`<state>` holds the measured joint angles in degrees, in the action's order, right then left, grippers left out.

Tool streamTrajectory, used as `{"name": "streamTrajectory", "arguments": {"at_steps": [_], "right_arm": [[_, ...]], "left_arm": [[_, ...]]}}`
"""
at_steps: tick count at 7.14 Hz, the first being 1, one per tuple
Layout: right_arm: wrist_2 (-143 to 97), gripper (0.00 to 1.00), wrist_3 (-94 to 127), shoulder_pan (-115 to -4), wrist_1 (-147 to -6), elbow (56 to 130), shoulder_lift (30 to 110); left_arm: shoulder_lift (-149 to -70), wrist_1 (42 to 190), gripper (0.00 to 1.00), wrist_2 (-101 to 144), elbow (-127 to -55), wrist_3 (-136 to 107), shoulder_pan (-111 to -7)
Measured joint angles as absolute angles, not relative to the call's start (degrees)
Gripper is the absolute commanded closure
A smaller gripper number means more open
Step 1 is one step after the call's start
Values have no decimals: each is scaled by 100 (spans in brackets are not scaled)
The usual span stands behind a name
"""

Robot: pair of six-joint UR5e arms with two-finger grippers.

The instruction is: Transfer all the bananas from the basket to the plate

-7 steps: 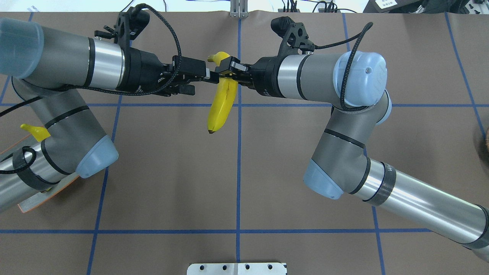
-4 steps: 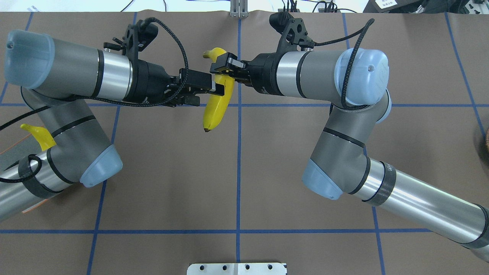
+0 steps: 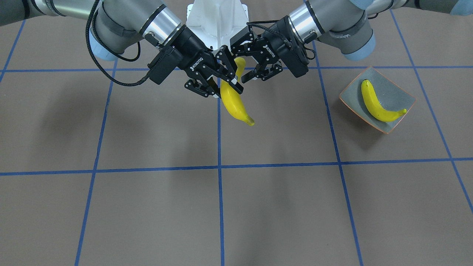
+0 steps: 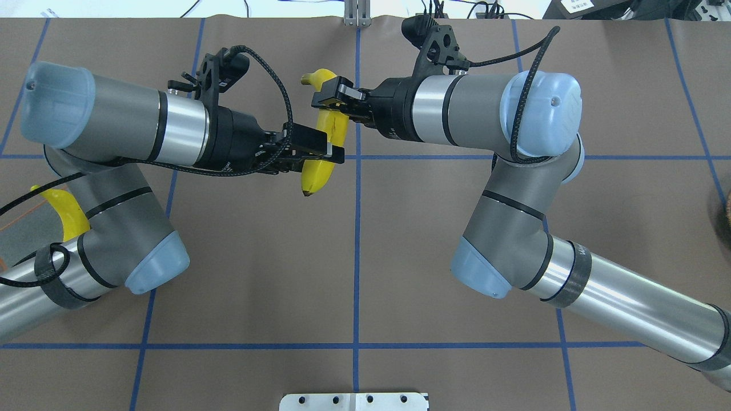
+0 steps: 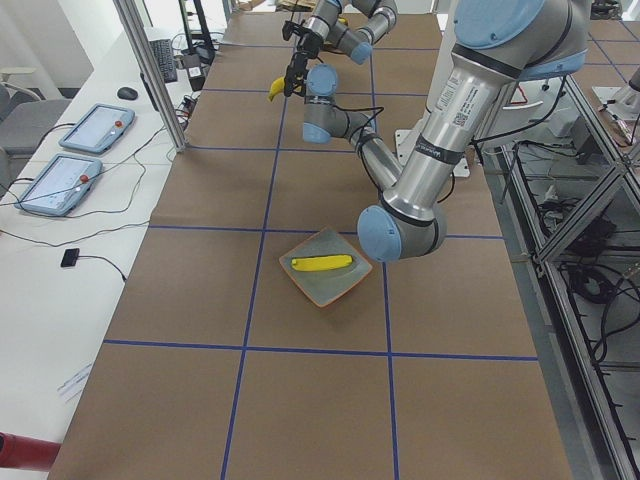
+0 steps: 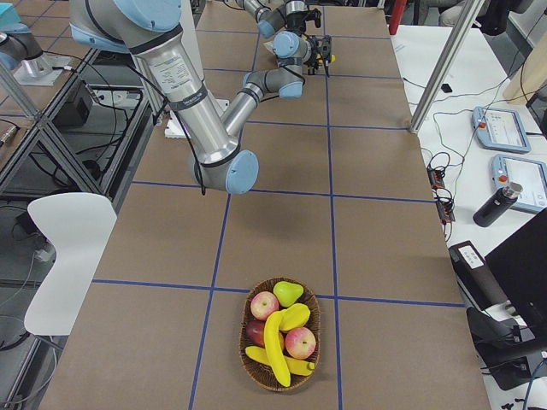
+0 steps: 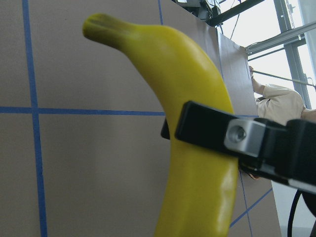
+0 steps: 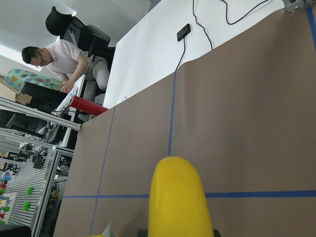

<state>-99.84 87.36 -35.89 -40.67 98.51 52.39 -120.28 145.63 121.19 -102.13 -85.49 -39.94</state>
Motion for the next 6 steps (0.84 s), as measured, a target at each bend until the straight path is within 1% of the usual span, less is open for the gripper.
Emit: {"name": "streamTrajectory", "arguments": {"at_steps": [1, 2, 6], "right_arm": [[-9988, 26, 8737, -3593, -4048, 9851, 5238], [-9986, 0, 8751, -3595, -4038, 9853, 5237], [-9890, 0, 8824, -3827, -4034, 9940, 5260]], "left_arm": [[-12001, 14565, 100, 12112, -10256, -8544, -3992], [-11954, 14563, 100, 12110, -10295, -8544, -3993], [-11892, 14562, 100, 12111, -10350, -8543, -3990]]}}
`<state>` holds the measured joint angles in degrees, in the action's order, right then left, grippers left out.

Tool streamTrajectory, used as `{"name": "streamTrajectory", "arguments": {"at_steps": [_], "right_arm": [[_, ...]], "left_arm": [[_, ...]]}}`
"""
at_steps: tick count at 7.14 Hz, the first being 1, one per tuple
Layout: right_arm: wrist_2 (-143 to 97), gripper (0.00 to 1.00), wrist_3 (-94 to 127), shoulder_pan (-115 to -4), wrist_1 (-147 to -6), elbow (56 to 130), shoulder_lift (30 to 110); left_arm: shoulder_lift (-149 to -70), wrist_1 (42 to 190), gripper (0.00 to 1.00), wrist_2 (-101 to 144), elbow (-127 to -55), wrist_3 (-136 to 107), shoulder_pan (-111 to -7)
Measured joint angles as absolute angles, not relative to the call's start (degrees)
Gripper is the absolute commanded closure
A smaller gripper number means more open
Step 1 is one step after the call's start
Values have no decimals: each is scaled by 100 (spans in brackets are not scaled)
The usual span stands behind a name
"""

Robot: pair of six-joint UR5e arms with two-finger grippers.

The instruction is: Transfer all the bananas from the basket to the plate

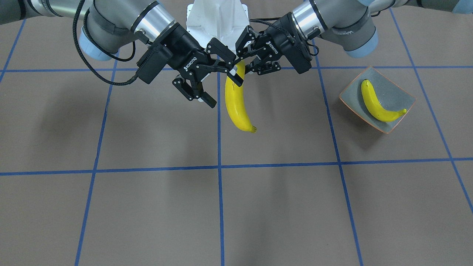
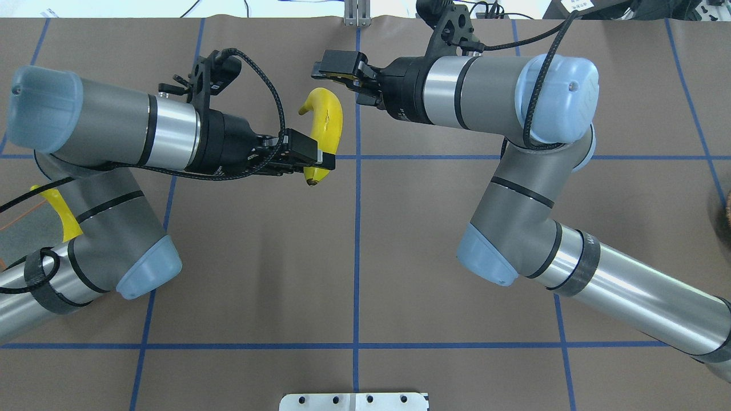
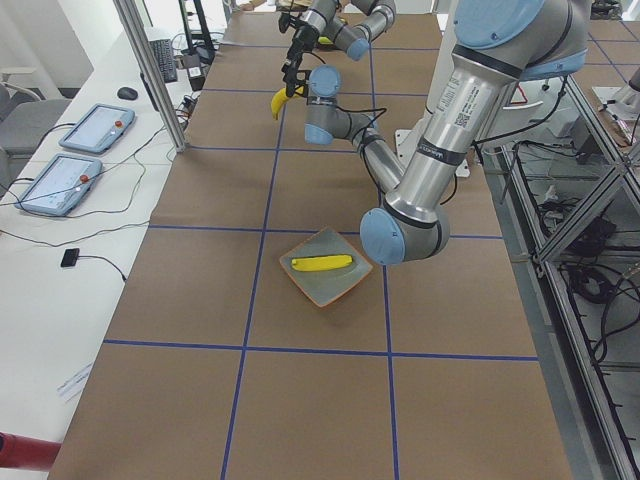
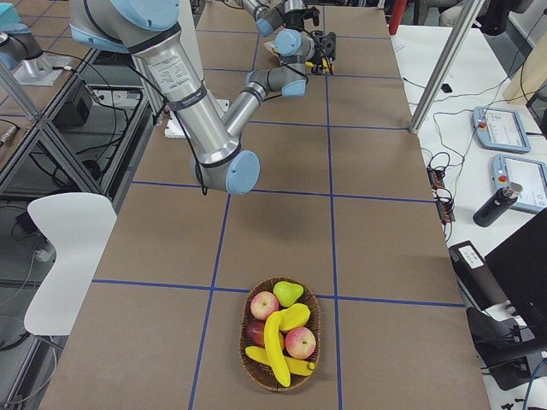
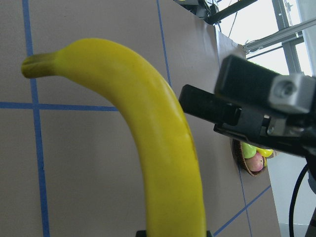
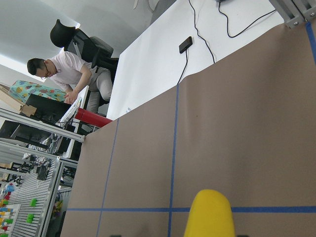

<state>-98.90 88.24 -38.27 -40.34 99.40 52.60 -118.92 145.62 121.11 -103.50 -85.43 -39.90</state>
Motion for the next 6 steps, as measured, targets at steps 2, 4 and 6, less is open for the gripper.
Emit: {"name": "streamTrajectory", "arguments": {"at_steps": [2, 4, 6], "right_arm": [[-10079, 0, 8792, -4099, -4056, 10044, 5514], [-10567, 0, 8521, -4634, -4373, 10063, 5969], [-11363, 0, 7331, -5418, -4936, 10052, 6616]], "left_arm": [[-11692, 14560, 100, 12115, -10470, -8545, -3998], [-10957, 14556, 100, 12139, -10975, -8543, -4058], [-10048, 14558, 100, 12149, -11360, -8210, -4209]]}}
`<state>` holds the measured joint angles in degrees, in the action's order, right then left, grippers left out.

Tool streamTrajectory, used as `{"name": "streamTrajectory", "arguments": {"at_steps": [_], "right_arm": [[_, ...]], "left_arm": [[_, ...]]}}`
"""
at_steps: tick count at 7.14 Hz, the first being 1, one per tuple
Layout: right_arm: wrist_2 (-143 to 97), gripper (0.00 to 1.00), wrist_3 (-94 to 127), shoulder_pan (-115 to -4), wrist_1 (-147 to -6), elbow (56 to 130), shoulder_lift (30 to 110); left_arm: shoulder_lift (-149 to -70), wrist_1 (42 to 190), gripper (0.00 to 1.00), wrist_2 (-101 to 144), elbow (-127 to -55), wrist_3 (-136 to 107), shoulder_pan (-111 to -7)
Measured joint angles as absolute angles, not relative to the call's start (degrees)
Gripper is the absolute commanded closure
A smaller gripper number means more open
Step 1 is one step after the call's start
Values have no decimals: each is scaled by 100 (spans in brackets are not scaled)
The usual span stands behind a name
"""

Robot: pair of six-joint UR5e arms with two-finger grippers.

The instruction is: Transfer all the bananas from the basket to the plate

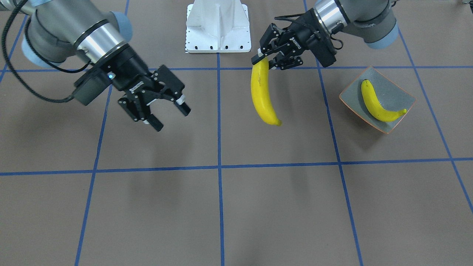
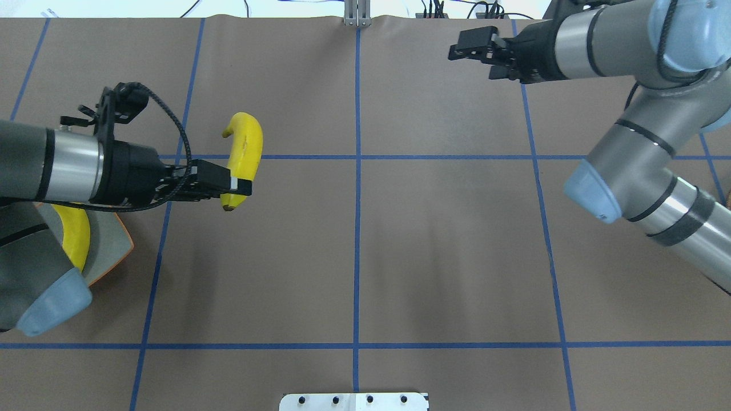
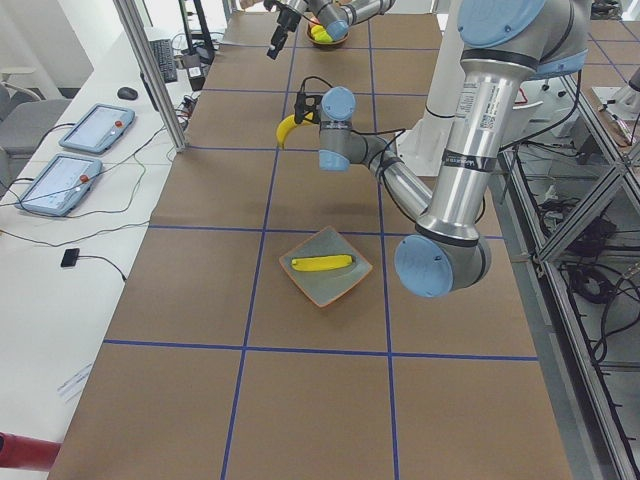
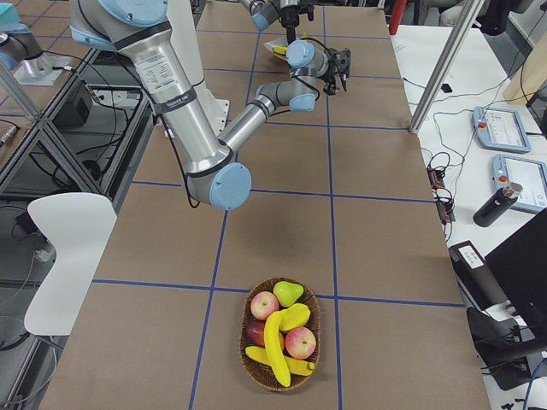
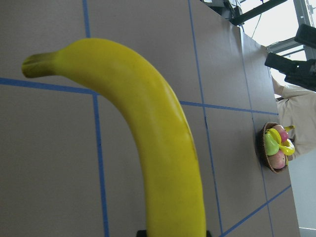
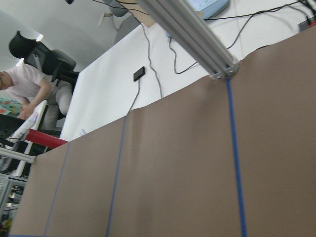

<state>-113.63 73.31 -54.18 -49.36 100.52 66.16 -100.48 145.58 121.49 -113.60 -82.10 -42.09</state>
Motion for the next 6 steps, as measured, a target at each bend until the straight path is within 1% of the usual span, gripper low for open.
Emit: {"name": "streamTrajectory", "arguments": {"at_steps": [2, 4, 6], "right_arm": [[-11855, 0, 5906, -6056, -5216, 10032, 7328], [-12261, 0, 4947, -6554, -5268, 10024, 7870], [-12426, 0, 4254, -6864, -5279, 10007, 8214]], "left_arm": [[-8910, 14559, 100, 12115, -11582, -7253, -4301], [-7862, 14550, 100, 12049, -11620, -6098, -4370], [-7160, 14546, 100, 11798, -11627, -5275, -4366]]}}
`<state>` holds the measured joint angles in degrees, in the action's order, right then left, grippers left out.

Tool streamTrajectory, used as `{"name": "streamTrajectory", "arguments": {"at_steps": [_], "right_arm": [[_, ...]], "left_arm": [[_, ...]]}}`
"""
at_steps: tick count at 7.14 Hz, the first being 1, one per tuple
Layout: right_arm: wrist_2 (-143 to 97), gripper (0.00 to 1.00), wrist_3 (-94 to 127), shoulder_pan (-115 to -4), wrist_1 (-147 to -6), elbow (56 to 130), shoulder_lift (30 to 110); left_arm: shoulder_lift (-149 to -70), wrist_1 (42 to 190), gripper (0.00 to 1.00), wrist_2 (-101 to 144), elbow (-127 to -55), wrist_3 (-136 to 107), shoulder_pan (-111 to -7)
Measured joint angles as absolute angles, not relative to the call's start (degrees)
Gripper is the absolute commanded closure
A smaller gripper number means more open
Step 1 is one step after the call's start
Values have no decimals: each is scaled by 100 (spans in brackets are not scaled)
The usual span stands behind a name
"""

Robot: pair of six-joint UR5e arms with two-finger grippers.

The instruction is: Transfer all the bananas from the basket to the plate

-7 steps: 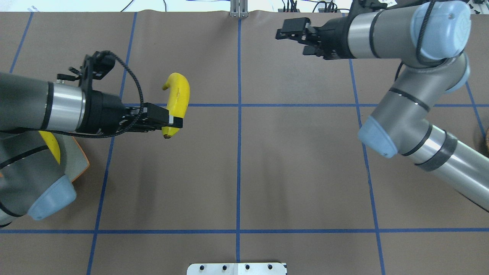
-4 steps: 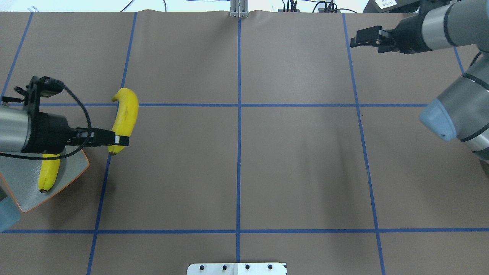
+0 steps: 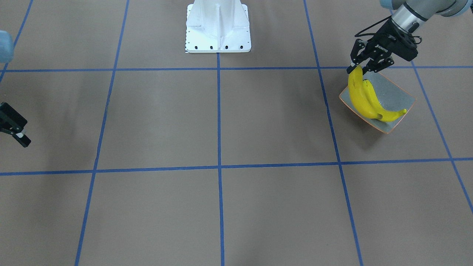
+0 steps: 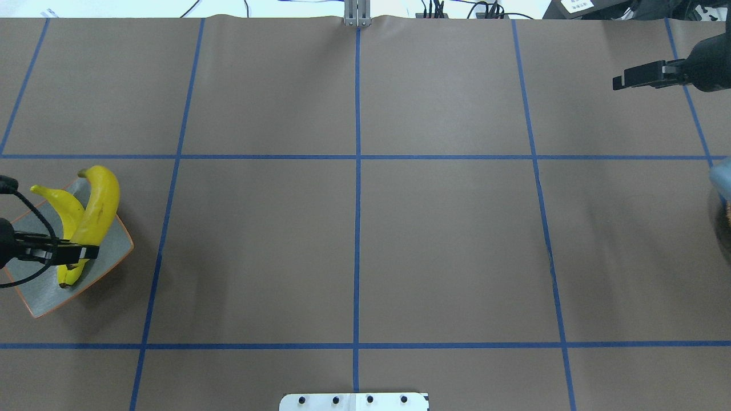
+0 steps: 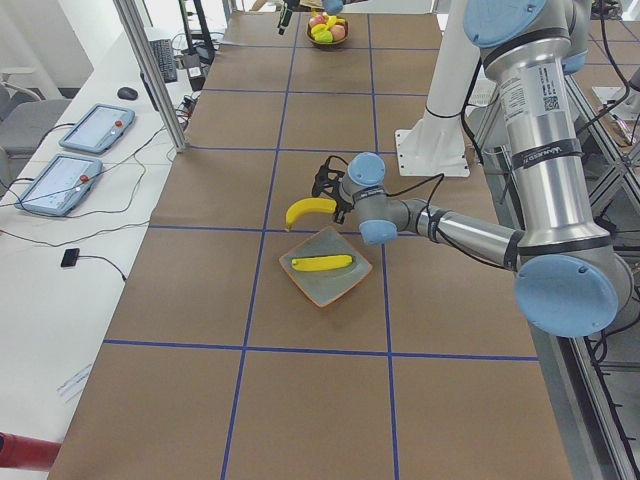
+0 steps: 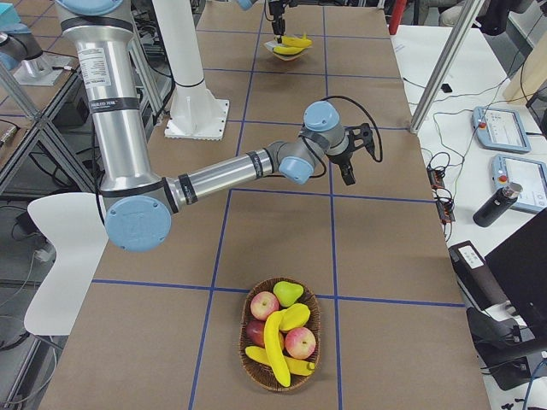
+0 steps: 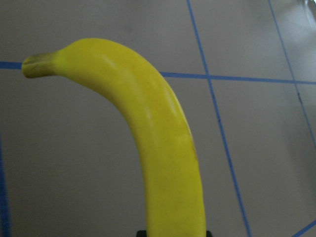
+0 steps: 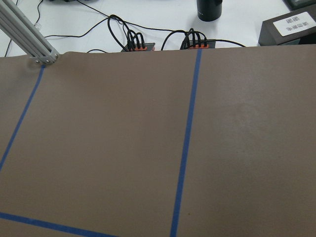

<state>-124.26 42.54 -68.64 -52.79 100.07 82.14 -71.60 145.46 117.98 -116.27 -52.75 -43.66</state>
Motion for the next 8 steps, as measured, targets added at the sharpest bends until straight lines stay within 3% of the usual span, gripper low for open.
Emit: {"name": "streamTrajectory", "arguments": {"at_steps": [3, 4, 5, 6, 8], "right_arm": [[-12456, 0, 4084, -6959, -5286, 10002, 8278], [-12455, 0, 4078, -6985, -5297, 9997, 8274], [-12454, 0, 4075, -7003, -5299, 9995, 8269], [-12458, 0, 4076, -7009, -5298, 9994, 8263], [-12502, 0, 4078, -7013, -5296, 9993, 8265]], "left_arm": [[-6798, 14490, 99, 11405, -11544, -4654, -4015], [-6812, 14410, 81, 11083, -11465, -4628, -3766], [-6821, 14320, 13, 10945, -11433, -4624, -3640], [-6819, 14272, 1, 10900, -11418, -4623, -3590], [-6837, 14247, 0, 10867, -11386, -4605, -3573]]}}
